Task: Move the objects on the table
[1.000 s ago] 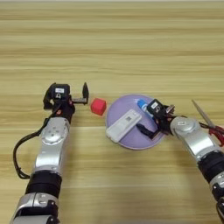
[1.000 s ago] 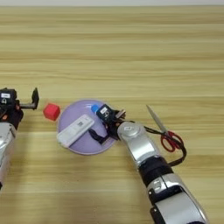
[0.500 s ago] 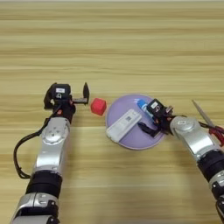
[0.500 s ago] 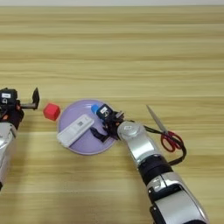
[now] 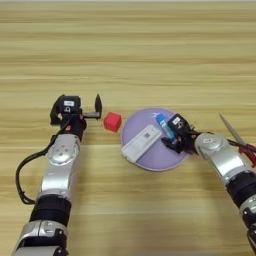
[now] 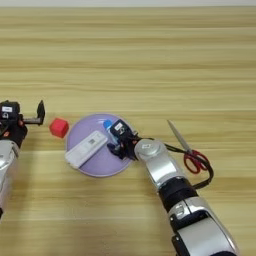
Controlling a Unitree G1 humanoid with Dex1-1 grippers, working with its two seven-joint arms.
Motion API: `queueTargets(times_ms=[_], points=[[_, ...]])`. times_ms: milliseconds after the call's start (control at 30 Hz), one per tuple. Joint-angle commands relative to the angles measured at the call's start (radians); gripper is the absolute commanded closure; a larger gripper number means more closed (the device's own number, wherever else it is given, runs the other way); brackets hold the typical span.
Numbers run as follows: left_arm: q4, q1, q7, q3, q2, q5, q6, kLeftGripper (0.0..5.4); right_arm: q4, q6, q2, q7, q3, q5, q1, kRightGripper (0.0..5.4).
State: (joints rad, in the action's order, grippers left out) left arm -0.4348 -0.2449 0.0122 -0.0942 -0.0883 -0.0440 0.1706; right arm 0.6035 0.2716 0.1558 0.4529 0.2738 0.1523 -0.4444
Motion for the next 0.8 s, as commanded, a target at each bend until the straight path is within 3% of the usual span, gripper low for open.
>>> queueTargets(times_ms=[33,367,800], points=[[0.01,-0.001,-0.009,0.006,0.011,0.008,-0.009,0.0,0.031,0.044,0.028,0.003,0.007,0.018,0.04,3.11],[0.006,-0.003,-0.009,0.004,0.012,0.009,-0.008,0.0,0.034,0.038,0.028,0.0,0.003,0.018,0.039,4.0],[0.004,-0.003,-0.007,0.003,0.01,0.008,-0.008,0.0,-0.003,0.021,0.014,-0.023,-0.059,-0.018,0.036,4.0]])
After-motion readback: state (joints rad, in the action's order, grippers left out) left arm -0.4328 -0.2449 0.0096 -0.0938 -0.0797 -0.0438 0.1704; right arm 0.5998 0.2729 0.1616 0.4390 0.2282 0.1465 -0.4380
